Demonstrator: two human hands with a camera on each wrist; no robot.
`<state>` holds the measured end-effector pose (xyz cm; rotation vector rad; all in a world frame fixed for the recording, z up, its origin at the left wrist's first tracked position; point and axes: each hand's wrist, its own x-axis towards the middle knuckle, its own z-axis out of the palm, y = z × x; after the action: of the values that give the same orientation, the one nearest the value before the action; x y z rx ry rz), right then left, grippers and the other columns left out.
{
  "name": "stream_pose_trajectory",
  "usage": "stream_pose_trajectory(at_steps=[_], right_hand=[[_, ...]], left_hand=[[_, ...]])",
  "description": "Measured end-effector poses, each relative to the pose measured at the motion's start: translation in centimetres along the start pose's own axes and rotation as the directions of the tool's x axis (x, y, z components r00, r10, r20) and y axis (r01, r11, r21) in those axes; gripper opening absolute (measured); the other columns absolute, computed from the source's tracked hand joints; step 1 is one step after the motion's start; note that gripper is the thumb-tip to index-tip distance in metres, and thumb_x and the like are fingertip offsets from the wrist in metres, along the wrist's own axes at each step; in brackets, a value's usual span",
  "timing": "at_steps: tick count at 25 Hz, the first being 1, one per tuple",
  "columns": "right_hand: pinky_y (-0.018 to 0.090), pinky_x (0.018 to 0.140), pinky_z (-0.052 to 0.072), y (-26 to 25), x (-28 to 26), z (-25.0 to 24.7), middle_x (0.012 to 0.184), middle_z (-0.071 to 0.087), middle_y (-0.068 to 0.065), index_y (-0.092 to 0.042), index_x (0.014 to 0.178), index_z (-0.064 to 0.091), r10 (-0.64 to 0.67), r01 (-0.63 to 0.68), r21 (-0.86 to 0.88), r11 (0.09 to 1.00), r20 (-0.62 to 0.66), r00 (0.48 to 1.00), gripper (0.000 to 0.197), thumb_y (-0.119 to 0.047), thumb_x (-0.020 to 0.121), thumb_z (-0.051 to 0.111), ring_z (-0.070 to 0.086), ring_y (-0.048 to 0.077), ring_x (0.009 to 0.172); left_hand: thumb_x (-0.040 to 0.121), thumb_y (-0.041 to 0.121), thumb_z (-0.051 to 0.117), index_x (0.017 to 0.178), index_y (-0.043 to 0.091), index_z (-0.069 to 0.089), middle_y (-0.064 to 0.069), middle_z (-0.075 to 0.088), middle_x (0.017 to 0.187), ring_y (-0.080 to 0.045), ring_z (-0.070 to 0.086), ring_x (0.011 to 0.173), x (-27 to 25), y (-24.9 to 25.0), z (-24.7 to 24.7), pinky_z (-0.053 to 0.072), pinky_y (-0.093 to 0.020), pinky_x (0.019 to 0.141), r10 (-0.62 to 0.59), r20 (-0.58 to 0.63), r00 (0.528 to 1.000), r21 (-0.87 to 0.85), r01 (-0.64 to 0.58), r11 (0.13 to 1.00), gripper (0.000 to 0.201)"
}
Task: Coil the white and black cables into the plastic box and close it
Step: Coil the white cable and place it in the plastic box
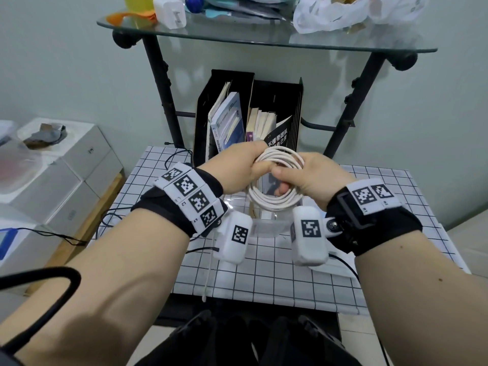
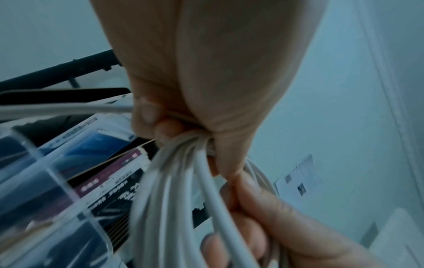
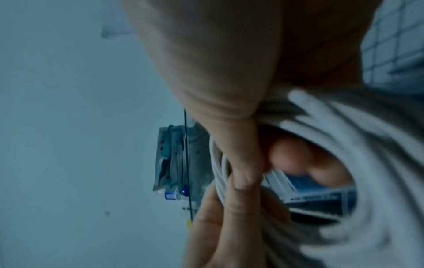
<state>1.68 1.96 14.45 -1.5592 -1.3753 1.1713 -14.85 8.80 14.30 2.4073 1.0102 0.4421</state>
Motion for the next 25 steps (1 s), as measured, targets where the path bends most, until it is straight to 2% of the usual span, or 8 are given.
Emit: stream_pose_trajectory(at_steps=[4,7,10,13,17,19,22,25], right_hand=[[0.037,0.060,0.049,0.6,0.3,0.8,0.044,0.043,0.001,-0.009,0.084,0.060,0.053,0.029,0.486,0.873,-0.155,0.986,0.013,-0.009,0.095,0.054,0.049,0.016,0.042],[0.035,0.057,0.048,0.7,0.2,2.0,0.043,0.045,-0.001,-0.011,0.080,0.057,0.036,0.111,0.587,0.802,-0.234,0.972,0.017,-0.009,0.096,0.052,0.048,0.015,0.041],[0.030,0.053,0.051,0.3,-0.3,1.7,0.052,0.055,0.002,-0.011,0.088,0.061,0.036,0.055,0.572,0.818,-0.146,0.989,0.009,-0.008,0.094,0.055,0.058,0.014,0.048],[0.030,0.057,0.055,-0.2,-1.0,0.8,0.066,0.063,0.012,-0.003,0.081,0.060,0.085,-0.061,0.615,0.786,-0.010,0.996,0.014,-0.014,0.091,0.059,0.064,0.020,0.059],[0.025,0.050,0.052,-0.5,-1.4,1.5,0.043,0.050,0.006,-0.005,0.073,0.055,0.067,-0.049,0.608,0.793,-0.008,0.998,0.029,-0.021,0.096,0.052,0.056,0.018,0.041],[0.029,0.054,0.049,-0.4,-1.2,2.1,0.038,0.038,0.000,-0.010,0.067,0.055,0.046,-0.030,0.624,0.781,-0.009,0.999,0.036,-0.025,0.099,0.048,0.046,0.016,0.037],[0.031,0.056,0.051,0.0,-0.4,2.6,0.038,0.035,-0.001,-0.012,0.064,0.056,-0.007,0.079,0.752,0.654,-0.099,0.995,0.040,-0.028,0.099,0.045,0.042,0.014,0.037],[0.031,0.058,0.050,0.4,0.1,3.0,0.040,0.036,0.000,-0.013,0.063,0.053,-0.046,0.163,0.754,0.636,-0.174,0.984,0.040,-0.028,0.100,0.045,0.045,0.016,0.042]], left_hand=[[0.090,0.038,0.057,0.097,0.018,0.057,-0.006,0.066,0.088,-0.021,0.064,0.078,-0.4,-0.4,1.2,0.053,-0.033,0.069,-0.116,-0.033,0.993,-0.423,0.091,0.902,0.022],[0.095,0.037,0.049,0.094,0.020,0.058,-0.002,0.065,0.075,-0.018,0.059,0.062,-0.8,0.2,2.1,0.051,-0.037,0.061,-0.173,-0.049,0.984,-0.653,0.099,0.750,0.020],[0.099,0.037,0.041,0.092,0.021,0.054,0.002,0.062,0.070,-0.016,0.058,0.062,-0.9,0.5,1.5,0.052,-0.039,0.063,-0.166,-0.105,0.981,-0.548,0.082,0.832,0.022],[0.099,0.036,0.039,0.089,0.022,0.052,0.004,0.059,0.069,-0.009,0.055,0.057,-1.0,0.4,0.3,0.047,-0.025,0.057,-0.092,-0.020,0.996,-0.398,0.076,0.914,0.022],[0.098,0.037,0.042,0.088,0.024,0.055,0.006,0.057,0.066,-0.008,0.050,0.056,-0.9,0.6,0.2,0.041,-0.020,0.053,-0.036,0.028,0.999,-0.345,0.044,0.937,0.021],[0.096,0.037,0.047,0.086,0.027,0.058,0.005,0.057,0.065,-0.014,0.052,0.061,-1.0,0.3,0.7,0.043,-0.026,0.055,-0.076,0.032,0.997,-0.509,0.082,0.857,0.018],[0.092,0.030,0.057,0.088,0.020,0.060,-0.004,0.060,0.075,-0.027,0.057,0.076,-1.3,0.0,1.6,0.049,-0.041,0.072,-0.180,0.057,0.982,-0.766,0.158,0.623,0.011],[0.097,0.025,0.049,0.088,0.016,0.056,-0.001,0.060,0.075,-0.019,0.058,0.069,-1.1,0.4,2.0,0.049,-0.040,0.073,-0.241,0.028,0.970,-0.819,0.161,0.551,0.014]])
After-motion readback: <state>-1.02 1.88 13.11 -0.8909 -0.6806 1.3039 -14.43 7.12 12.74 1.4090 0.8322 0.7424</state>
